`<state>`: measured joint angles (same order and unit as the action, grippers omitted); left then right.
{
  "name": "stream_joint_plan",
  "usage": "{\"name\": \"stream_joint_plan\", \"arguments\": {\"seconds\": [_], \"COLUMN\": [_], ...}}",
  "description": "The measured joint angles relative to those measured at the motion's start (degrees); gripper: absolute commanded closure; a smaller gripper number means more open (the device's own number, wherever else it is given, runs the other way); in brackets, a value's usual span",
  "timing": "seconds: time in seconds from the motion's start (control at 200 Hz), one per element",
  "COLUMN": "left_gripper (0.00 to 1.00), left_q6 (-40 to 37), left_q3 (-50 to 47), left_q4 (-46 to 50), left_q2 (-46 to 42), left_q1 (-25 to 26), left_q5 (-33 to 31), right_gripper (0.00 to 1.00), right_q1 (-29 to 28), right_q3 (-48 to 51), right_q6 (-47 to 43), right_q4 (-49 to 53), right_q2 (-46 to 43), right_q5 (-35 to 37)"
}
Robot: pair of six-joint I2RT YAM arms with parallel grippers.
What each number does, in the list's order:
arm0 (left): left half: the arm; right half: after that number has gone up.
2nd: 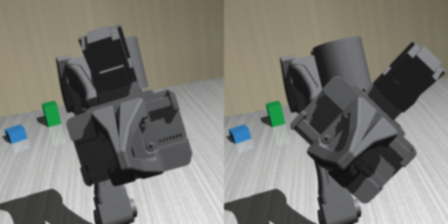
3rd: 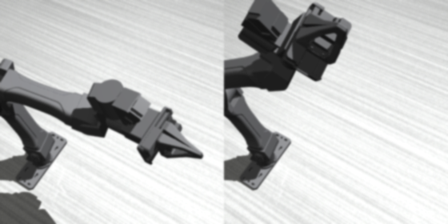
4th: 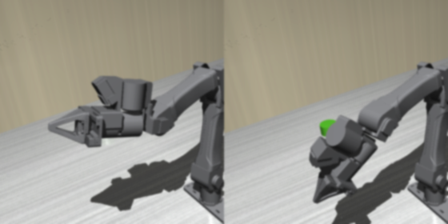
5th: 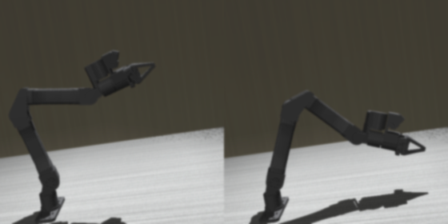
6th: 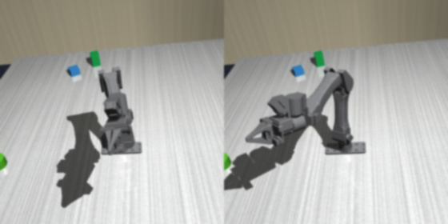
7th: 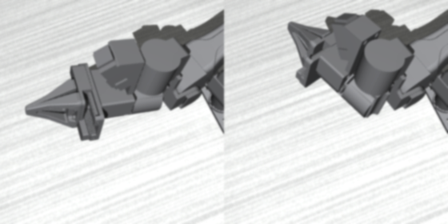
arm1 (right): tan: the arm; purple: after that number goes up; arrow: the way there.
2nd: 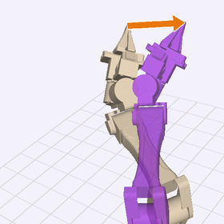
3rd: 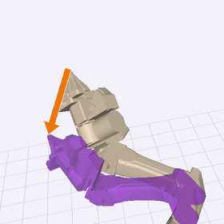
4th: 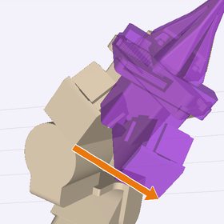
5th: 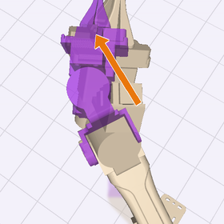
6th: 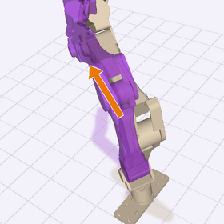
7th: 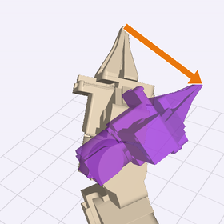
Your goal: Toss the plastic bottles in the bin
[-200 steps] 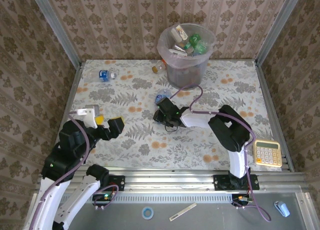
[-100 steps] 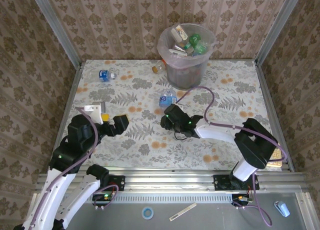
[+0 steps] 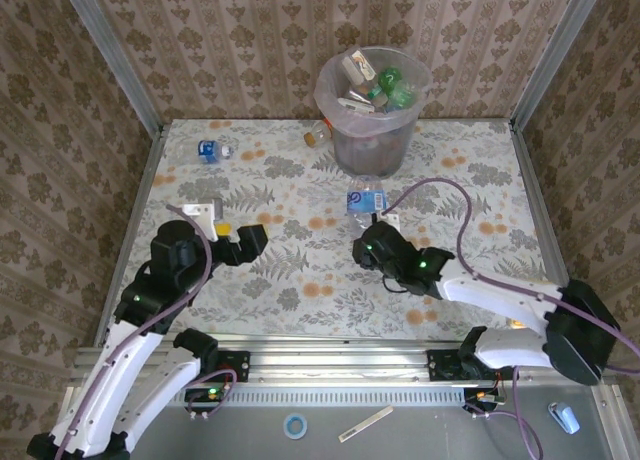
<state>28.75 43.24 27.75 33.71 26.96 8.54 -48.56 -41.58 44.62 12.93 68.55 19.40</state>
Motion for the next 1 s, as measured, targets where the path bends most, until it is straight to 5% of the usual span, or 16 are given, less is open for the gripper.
{"name": "stream_joint_plan", "arguments": {"seconds": [0.47, 1.0], "left_gripper": [0.0, 0.0], "left_q6": [0.02, -1.2], "left_q3": [-0.44, -0.44], "left_q4": [-7.56, -9.35], "left_q2": [4.39, 4.55], "left_q1": [2.73, 4.9], "left_q5": [1.16, 1.31], "right_gripper": [0.92, 0.94], "right_q1": [0.24, 5.42], "right_q3": [2.12, -4.72], "right_q6": [-9.97, -20.55], "right_q4": [12.41, 13.88], "right_q2": [-24.9, -24.52], "right_q5": [11.47, 12.83]}}
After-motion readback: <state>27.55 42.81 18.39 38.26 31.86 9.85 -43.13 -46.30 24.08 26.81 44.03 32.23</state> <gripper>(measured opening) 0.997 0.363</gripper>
